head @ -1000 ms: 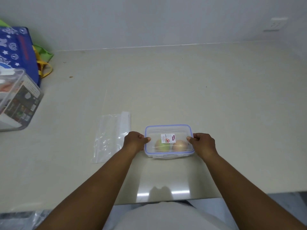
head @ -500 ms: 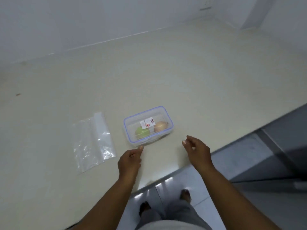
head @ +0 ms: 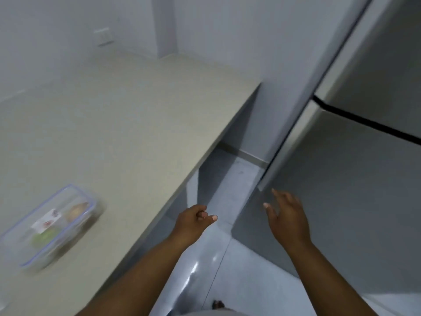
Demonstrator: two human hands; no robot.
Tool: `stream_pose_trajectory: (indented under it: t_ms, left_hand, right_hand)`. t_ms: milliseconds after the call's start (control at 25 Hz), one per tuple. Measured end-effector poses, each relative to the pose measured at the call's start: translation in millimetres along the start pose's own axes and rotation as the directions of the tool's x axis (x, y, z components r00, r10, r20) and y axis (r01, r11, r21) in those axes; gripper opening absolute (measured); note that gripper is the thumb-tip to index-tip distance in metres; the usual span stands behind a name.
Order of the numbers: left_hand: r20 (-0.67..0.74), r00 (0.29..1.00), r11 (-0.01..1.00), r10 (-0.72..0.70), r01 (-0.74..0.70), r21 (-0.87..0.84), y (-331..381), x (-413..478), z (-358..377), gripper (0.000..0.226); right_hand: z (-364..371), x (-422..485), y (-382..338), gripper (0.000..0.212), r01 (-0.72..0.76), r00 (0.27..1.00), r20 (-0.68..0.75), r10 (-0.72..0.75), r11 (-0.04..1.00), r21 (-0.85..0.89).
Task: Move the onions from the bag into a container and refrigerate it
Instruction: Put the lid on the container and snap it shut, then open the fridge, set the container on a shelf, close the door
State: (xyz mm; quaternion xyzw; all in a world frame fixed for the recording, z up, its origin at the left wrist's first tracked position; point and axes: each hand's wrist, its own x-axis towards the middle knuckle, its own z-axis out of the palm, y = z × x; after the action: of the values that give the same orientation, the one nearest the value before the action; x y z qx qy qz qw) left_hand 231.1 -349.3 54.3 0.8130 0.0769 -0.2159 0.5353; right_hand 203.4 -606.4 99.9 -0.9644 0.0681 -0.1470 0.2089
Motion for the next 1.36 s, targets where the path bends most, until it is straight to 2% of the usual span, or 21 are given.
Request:
stream_pose_trajectory:
  t_ms: [80,200,280,400,560,760,1000,1160,1240,1360]
  left_hand:
    - [0.046,0.994,0.991,0.100,-0.104,0.087,43.1,21.9,36.2,0.056]
    - [0.080,0.968,0.959,0.238,-0.247,0.139,119.1,47.4,85.3,0.057]
    - [0.077,0.952,0.944,0.295,-0.303,0.128,165.1,64.9,108.5,0.067]
    - [0.054,0.934,0.926,0.352,-0.356,0.125,216.1,89.4,134.8,0.080]
    - [-0.006,0.913,0.905,0.408,-0.403,0.138,249.3,116.2,150.5,0.061]
    - [-0.009,0.903,0.895,0.430,-0.424,0.138,246.6,136.2,148.9,0.048]
    - [0.032,0.896,0.885,0.443,-0.443,0.143,244.9,132.7,144.9,0.048]
    - [0.023,0.880,0.870,0.474,-0.472,0.140,221.6,106.8,137.0,0.046]
    - [0.012,0.869,0.864,0.495,-0.493,0.097,199.1,82.5,131.7,0.046]
    - [0.039,0.832,0.823,0.554,-0.554,0.126,167.3,41.2,120.5,0.042]
  right_hand:
    - [-46.6,25.2,24.4,0.042,0.056,0.978,-0.193,-0.074,0.993,-0.100]
    - [-108.9,62.6,43.4,0.042,0.099,0.920,-0.352,-0.171,0.972,-0.213]
    - [-138.0,85.7,48.0,0.044,0.108,0.897,-0.388,-0.213,0.955,-0.276]
    - [-159.6,107.5,55.8,0.043,0.100,0.902,-0.364,-0.230,0.934,-0.342]
    - [-155.0,119.0,64.9,0.051,0.090,0.899,-0.365,-0.240,0.919,-0.383]
    - [-144.0,125.9,66.5,0.052,0.059,0.853,-0.454,-0.258,0.912,-0.407]
    - [-151.1,120.2,56.4,0.049,0.025,0.881,-0.423,-0.211,0.915,-0.403]
    - [-150.3,97.8,43.3,0.044,-0.031,0.879,-0.452,-0.150,0.929,-0.370]
    - [-147.8,75.3,35.3,0.046,-0.053,0.872,-0.475,-0.123,0.939,-0.341]
    - [-150.2,34.9,18.3,0.051,-0.109,0.856,-0.513,-0.063,0.948,-0.299]
